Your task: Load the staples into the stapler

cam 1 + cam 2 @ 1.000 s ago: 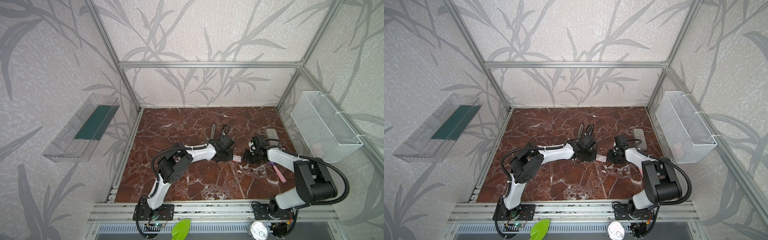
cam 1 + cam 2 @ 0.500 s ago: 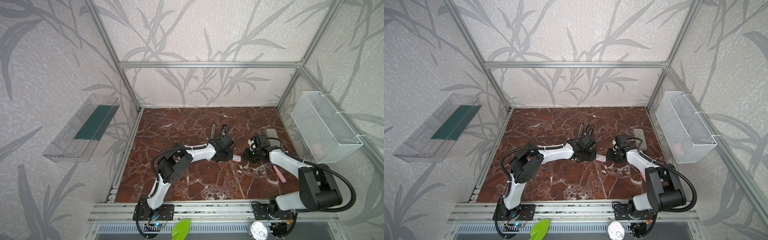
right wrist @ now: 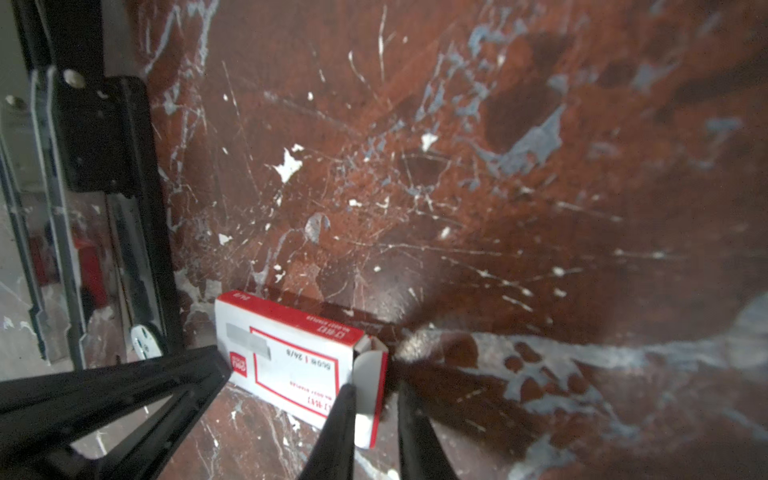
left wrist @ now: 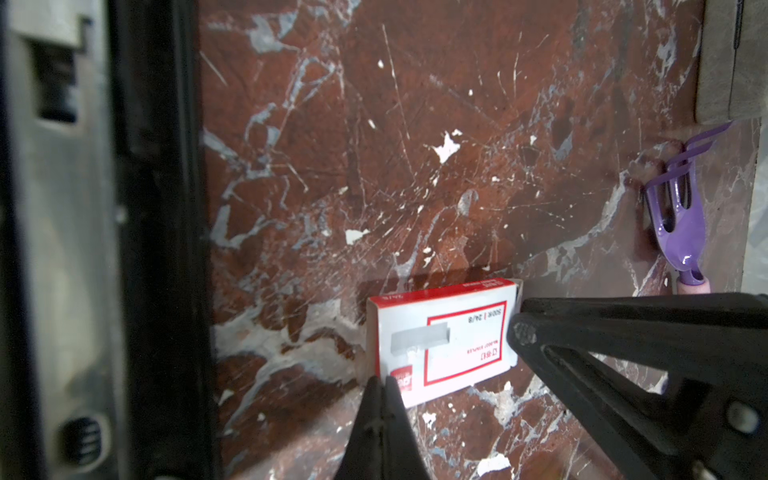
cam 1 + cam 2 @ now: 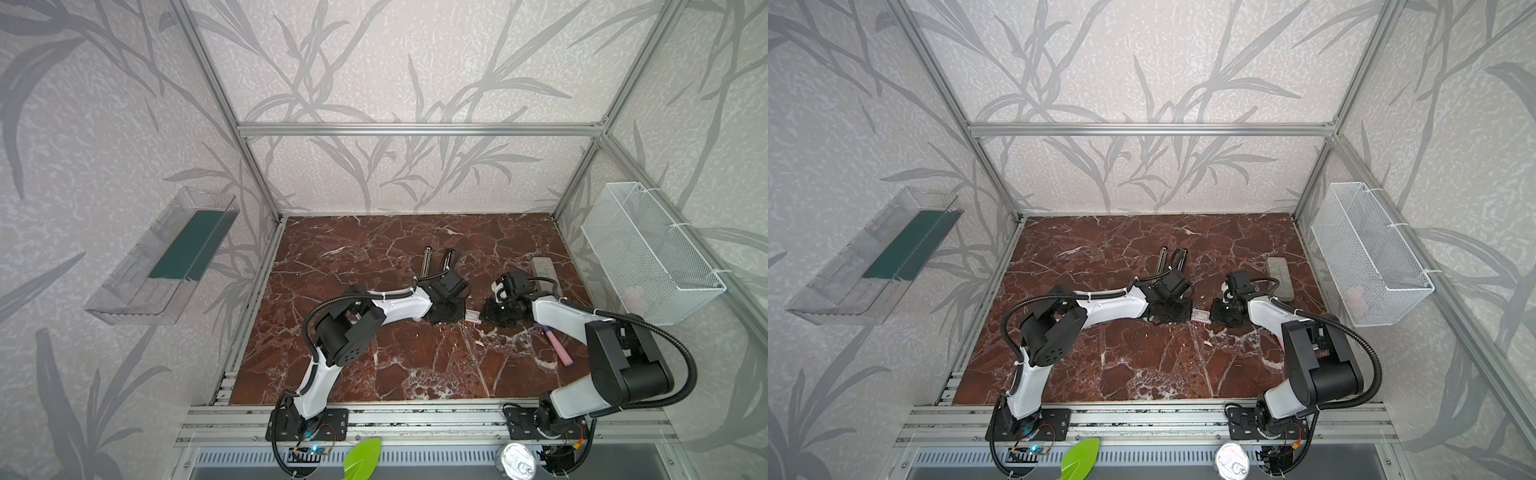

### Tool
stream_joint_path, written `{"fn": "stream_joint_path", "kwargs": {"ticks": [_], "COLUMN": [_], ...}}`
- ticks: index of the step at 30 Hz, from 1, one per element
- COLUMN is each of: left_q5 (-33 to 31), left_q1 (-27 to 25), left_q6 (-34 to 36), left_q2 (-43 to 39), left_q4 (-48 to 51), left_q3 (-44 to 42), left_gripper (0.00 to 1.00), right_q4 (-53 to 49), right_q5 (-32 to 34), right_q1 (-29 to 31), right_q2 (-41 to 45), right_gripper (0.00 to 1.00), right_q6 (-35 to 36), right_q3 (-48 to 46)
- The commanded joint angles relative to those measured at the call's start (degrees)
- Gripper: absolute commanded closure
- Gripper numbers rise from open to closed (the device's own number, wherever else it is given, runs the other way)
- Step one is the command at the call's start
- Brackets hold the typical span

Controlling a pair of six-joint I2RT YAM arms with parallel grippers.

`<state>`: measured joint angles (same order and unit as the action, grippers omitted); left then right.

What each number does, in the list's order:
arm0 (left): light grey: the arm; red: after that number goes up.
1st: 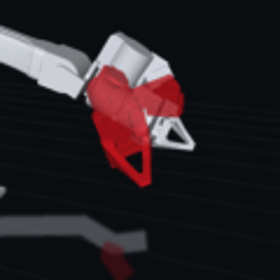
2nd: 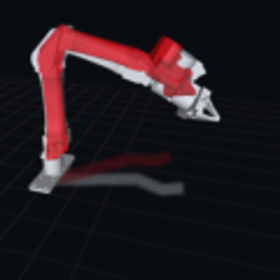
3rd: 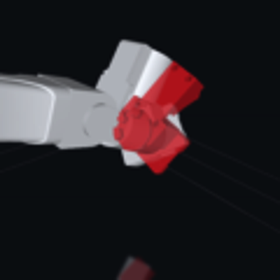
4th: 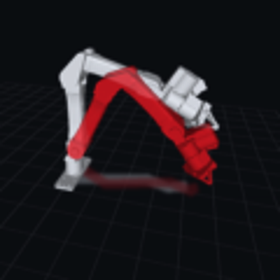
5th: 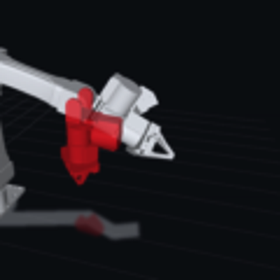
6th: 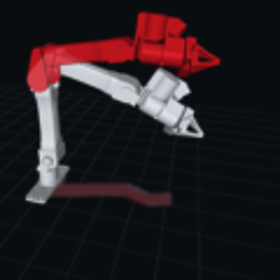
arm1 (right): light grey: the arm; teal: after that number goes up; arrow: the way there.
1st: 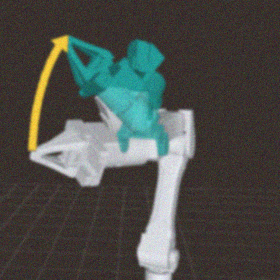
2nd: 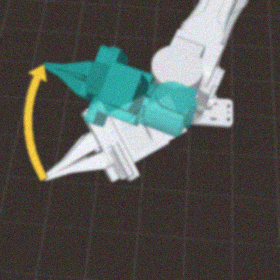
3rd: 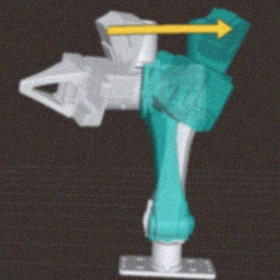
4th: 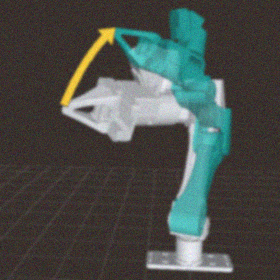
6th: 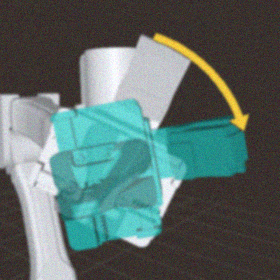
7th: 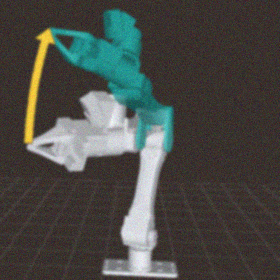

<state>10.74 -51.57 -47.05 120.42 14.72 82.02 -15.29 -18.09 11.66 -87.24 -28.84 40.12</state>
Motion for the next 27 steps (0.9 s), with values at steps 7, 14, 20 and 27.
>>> {"fn": "stream_joint_path", "kwargs": {"ticks": [7, 14, 20, 27], "left_q5": [-0.28, -0.28, -0.19, -0.02], "left_q1": [0.24, 0.24, 0.24, 0.23], "left_q6": [-0.5, -0.33, -0.32, -0.37], "left_q2": [-1.73, -1.89, -1.84, -1.69], "left_q4": [0.88, 1.01, 1.1, 0.97], "left_q3": [-1.13, -0.99, -1.02, -0.72], "left_gripper": [1.0, 1.0, 1.0, 1.0], "right_q4": [-3.53, -4.58, -3.69, -3.83], "right_q5": [4.28, 5.09, 3.08, 3.08], "right_q1": [0.12, 0.12, 0.4, 2.01], "right_q2": [-0.29, -1.1, 3.49, 3.04], "right_gripper": [0.94, 0.97, 0.77, 0.71], "right_q6": [0.79, 1.07, 0.28, 0.54], "right_q3": [0.82, 1.4, 1.3, 2.26]}}
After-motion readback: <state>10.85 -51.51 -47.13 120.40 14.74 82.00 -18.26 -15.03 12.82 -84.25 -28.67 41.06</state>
